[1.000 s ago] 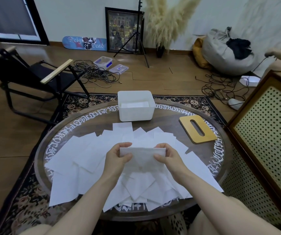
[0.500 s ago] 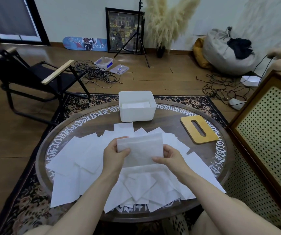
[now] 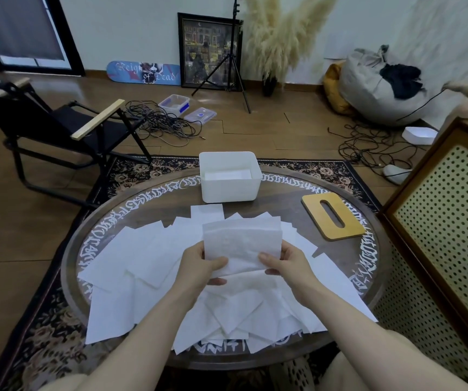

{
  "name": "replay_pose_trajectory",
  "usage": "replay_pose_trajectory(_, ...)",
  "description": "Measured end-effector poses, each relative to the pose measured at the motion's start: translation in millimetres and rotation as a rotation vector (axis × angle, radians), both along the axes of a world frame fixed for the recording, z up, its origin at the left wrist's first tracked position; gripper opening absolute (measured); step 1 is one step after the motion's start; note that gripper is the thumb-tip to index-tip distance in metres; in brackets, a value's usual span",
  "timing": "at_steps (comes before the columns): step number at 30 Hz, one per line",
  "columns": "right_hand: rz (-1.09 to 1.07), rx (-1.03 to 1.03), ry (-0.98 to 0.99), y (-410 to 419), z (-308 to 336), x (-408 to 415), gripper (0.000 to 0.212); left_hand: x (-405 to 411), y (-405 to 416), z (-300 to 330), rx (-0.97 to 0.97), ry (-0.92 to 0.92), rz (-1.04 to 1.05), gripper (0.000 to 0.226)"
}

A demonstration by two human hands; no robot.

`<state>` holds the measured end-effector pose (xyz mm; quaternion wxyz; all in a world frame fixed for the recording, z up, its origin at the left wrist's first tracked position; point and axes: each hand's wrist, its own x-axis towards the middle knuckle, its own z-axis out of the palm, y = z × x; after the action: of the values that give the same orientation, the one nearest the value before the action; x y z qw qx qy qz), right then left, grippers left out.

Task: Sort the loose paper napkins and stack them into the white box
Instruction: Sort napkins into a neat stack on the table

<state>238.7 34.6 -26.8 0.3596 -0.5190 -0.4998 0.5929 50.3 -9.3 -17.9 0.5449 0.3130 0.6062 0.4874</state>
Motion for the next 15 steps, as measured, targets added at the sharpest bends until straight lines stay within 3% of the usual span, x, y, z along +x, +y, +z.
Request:
replay_pose_trajectory(8,0.071,0.027,0.060,-0.9,3.7,-0.5,0.032,-2.7,1.0,3.1,0.037,-0.005,-0.065,0.029)
replay_pose_trajectory(15,0.103,0.086,0.028,-1.4,6.9,-1.7,0.027,-5.5,0.0,3.3,0.063,0.041,-0.074,0.028)
